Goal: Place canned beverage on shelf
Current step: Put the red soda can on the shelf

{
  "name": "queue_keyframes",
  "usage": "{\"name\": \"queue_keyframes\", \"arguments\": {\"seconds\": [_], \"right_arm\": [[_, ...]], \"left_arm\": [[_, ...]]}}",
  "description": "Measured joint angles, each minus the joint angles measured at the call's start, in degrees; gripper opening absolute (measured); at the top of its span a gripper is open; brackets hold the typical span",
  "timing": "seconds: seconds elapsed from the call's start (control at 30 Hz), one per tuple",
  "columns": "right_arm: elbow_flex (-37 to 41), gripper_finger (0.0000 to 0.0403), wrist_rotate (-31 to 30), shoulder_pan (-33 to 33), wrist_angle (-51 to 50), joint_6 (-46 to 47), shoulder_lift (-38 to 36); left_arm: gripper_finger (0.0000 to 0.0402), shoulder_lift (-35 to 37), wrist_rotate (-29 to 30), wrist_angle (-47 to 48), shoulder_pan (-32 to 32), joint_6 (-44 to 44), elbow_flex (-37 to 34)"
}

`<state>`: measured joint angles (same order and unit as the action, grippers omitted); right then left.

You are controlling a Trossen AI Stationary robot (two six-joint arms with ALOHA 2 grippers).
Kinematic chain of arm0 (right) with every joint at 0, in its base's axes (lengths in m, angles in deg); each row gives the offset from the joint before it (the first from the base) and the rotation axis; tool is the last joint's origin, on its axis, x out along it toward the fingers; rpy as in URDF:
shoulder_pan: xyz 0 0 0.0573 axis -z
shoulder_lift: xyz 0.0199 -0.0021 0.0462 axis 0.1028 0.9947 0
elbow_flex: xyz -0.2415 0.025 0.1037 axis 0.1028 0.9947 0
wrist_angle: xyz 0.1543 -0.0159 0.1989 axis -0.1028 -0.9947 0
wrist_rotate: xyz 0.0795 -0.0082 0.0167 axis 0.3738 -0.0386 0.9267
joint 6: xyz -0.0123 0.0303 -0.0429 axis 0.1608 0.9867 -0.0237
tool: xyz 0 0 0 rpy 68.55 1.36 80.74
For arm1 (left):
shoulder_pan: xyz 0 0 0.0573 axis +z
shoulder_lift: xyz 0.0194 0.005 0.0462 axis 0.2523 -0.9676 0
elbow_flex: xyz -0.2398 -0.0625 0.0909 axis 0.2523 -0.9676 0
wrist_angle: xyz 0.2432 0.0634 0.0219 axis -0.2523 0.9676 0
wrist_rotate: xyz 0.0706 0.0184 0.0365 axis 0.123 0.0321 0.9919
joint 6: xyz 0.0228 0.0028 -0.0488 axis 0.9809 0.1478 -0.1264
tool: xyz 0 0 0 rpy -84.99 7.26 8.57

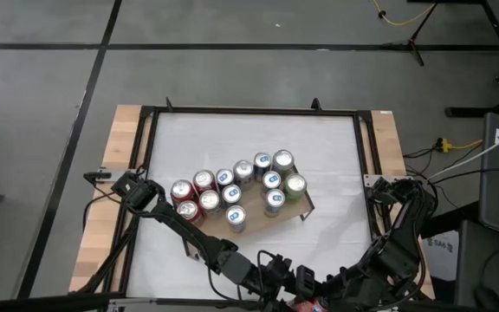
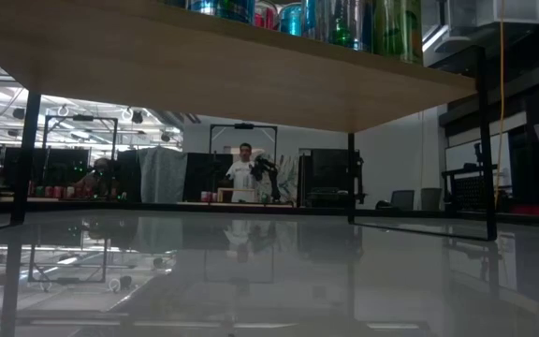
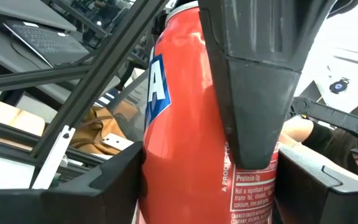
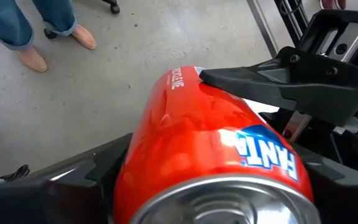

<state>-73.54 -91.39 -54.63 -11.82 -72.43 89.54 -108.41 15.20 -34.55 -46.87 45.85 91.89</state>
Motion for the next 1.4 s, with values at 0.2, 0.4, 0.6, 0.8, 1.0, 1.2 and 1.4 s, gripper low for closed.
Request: {"name": "queue_keyframes", "arguments": {"seconds": [0.2, 0.4, 0.6, 0.8, 1.0, 1.2, 1.4], "right_arm": [[0.0, 0.0290, -0.1, 0.0, -0.1, 0.0, 0.0], [0.0, 0.0294, -0.2, 0.0, -0.4, -0.1, 0.0], [0.0, 0.0287, -0.2, 0.0, -0.5, -0.3, 0.1], [0.0, 0.0293, -0.2, 0.0, -1.7, -0.1, 0.1], [0.1, 0.0288, -0.1, 0.0, -2.5, 0.0, 0.1], [0.1, 0.0288, 0.0, 0.0, -4.3, 1.0, 0.1], [0.1, 0.0289, 0.0, 0.0, -4.5, 1.5, 0.1]], "left_arm": [[0.0297, 0.0, 0.2, 0.4, 0.1, 0.0, 0.0], [0.0330, 0.0, 0.2, 0.7, 0.4, -0.1, 0.0], [0.0335, 0.0, -0.6, 0.6, 0.8, -3.0, 0.1], [0.0335, 0.0, -0.8, 1.3, 1.0, -3.0, 0.0], [0.0335, 0.1, -0.8, 4.1, 1.1, -3.2, 0.1], [0.0335, 0.1, -0.8, 5.7, 1.5, -3.4, 0.2], [0.0335, 0.2, -1.0, 5.9, 1.7, -3.4, 0.2]]}}
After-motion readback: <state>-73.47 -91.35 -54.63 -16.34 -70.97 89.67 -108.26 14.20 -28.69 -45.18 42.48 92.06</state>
